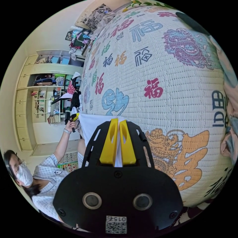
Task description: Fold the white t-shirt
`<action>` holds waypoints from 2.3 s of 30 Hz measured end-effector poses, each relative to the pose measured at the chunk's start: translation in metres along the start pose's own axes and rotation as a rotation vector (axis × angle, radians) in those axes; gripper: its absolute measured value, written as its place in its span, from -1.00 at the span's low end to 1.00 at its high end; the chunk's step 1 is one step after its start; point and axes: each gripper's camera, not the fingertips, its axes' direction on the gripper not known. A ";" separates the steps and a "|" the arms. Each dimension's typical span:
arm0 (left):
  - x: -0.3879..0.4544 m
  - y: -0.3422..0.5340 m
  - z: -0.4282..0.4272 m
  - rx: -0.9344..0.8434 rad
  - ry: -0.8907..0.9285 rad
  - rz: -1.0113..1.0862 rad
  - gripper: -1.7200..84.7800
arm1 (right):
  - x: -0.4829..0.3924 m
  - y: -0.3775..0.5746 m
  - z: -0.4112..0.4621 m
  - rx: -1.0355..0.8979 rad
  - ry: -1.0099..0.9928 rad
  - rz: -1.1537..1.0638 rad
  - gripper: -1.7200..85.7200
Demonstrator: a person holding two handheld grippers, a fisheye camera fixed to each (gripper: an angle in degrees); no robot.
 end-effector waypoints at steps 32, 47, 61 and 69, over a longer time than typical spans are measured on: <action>-0.027 0.003 0.009 -0.084 0.020 0.339 -0.90 | 0.067 0.000 -0.021 -0.002 -0.227 -0.161 -0.88; 0.028 -0.084 0.040 0.014 -0.155 0.319 -0.93 | 0.049 -0.072 -0.056 0.111 0.026 -0.021 -0.83; -0.026 0.121 0.066 -0.144 -0.388 0.186 -0.73 | 0.037 0.098 0.038 -0.175 0.015 -0.017 -0.69; -0.051 0.135 0.102 -0.190 -0.353 0.088 -0.95 | 0.026 0.095 0.100 -0.342 0.110 0.006 -0.92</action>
